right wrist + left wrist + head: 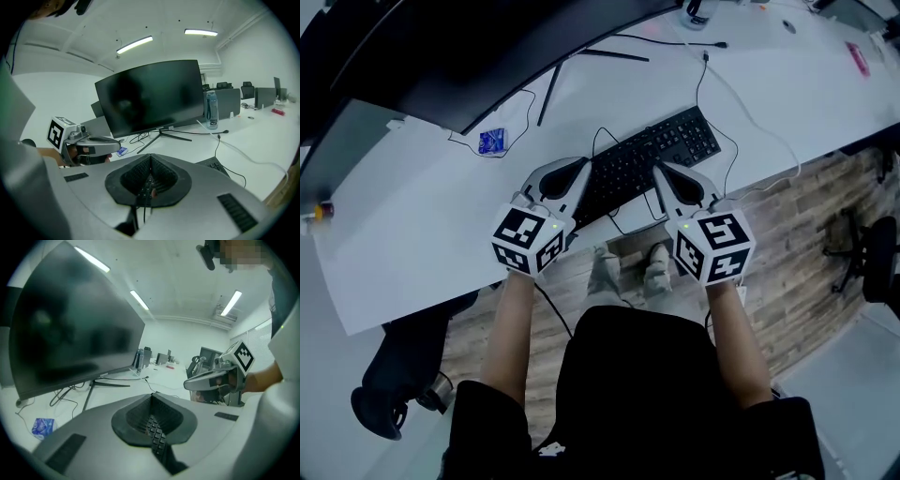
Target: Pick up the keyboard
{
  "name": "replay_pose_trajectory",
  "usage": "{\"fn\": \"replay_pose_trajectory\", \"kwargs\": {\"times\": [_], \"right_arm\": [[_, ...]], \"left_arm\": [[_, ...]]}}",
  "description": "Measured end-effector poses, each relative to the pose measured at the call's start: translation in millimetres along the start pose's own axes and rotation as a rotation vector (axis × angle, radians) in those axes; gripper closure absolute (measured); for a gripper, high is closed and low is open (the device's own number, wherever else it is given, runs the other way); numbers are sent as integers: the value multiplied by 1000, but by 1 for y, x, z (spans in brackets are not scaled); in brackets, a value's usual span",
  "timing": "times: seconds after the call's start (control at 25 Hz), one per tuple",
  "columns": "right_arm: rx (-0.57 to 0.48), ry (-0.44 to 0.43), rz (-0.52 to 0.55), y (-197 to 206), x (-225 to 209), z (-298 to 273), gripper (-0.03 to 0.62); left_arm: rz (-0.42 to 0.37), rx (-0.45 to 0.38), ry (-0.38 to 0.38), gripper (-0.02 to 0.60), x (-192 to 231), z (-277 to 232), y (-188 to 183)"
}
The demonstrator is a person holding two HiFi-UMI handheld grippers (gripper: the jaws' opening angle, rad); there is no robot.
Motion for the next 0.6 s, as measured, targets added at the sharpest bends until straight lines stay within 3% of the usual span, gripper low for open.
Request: {"fn": "replay_pose_trajectory", "kwargs": {"times": [0.2,0.44,0.6], "right_arm": [[24,17,-10,14,0,-8,588],[51,27,-23,28,0,-14,588],[59,38,-37,34,-2,-15,588]], "left_arm": [[10,112,94,577,12,-15,23],[-40,247,168,574,24,-33,53],[-35,304,220,492,27,-41,68]]}}
Point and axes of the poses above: the fingertips, and each gripper's own axes: z backward along the fingers, x to its left, y out of its underside, the point moved 3 cm from there along z, backward along the fingers, and after that the axes turned 7 degrees about -z, right-handed, at the moved point
